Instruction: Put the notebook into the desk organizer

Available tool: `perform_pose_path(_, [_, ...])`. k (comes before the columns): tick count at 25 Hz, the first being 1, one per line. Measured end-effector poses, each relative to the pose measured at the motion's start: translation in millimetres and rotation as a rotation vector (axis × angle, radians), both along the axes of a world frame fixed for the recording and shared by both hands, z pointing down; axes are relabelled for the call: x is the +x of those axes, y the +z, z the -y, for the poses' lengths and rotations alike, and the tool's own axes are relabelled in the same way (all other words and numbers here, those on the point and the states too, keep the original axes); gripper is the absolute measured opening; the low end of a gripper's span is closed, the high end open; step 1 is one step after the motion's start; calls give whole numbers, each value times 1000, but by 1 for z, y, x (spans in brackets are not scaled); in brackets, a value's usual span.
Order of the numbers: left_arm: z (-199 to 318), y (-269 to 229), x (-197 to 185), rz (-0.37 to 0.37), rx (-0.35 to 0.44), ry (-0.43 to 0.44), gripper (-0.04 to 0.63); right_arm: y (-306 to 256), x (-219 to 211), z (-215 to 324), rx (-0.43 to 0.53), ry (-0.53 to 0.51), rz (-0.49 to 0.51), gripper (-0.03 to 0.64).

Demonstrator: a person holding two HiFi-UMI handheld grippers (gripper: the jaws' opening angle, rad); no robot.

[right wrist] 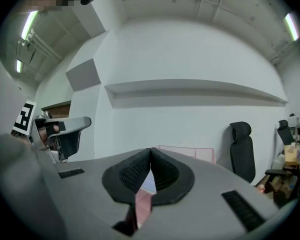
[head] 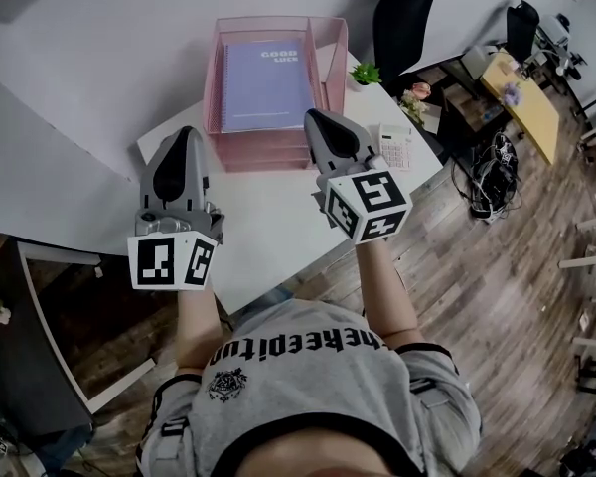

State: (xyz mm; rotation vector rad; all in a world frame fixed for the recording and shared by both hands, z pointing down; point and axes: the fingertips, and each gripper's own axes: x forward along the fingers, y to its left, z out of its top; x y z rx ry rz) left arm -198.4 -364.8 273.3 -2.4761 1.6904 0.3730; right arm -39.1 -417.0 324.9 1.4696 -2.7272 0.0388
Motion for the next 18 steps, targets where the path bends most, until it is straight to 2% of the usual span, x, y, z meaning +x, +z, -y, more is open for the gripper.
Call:
perform_pose_path(11, [-27, -6, 23, 4, 10, 14, 3, -26, 36, -43, 98, 67, 58, 3])
perform_pose_path(18, [-46, -10, 38, 8, 16, 23, 3, -36, 58, -70, 154, 122, 26, 3])
